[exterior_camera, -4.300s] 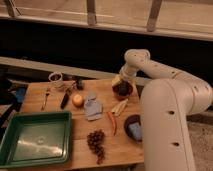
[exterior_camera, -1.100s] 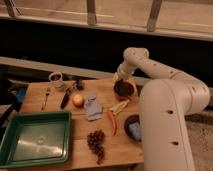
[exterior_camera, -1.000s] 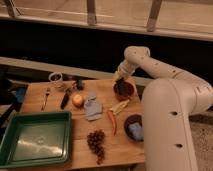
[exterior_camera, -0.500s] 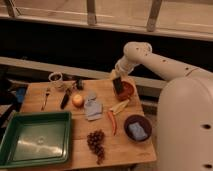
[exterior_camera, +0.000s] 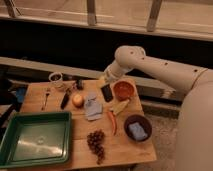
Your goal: Place eraser in tray
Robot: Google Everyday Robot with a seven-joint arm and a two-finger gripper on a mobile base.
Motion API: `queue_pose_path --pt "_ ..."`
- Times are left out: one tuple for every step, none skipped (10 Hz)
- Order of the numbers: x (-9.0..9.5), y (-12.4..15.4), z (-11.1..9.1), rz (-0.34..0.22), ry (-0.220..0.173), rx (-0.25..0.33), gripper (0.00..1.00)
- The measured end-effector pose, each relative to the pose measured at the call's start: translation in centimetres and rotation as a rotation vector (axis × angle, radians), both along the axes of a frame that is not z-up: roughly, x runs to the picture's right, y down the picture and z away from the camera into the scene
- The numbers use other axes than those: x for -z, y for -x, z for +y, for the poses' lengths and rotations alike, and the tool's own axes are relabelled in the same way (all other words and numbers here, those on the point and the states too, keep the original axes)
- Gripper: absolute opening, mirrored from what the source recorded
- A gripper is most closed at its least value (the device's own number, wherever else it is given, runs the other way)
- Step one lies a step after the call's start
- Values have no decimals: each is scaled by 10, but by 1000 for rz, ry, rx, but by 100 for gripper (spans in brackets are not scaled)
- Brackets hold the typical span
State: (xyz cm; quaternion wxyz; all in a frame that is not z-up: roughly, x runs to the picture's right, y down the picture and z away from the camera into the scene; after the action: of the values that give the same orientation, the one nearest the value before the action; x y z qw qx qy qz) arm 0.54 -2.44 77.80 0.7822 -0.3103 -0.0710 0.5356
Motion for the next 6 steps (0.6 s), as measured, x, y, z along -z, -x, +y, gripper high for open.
queue_pose_path --pt "0 -1 0 0 0 1 0" --pt "1 -1 0 0 0 0 0" --pt "0 -1 0 0 1 1 0" --pt "-1 -1 1 -1 5 5 0" --pt "-2 4 5 -9 8 14 0" --pt "-2 14 6 -25 8 26 0"
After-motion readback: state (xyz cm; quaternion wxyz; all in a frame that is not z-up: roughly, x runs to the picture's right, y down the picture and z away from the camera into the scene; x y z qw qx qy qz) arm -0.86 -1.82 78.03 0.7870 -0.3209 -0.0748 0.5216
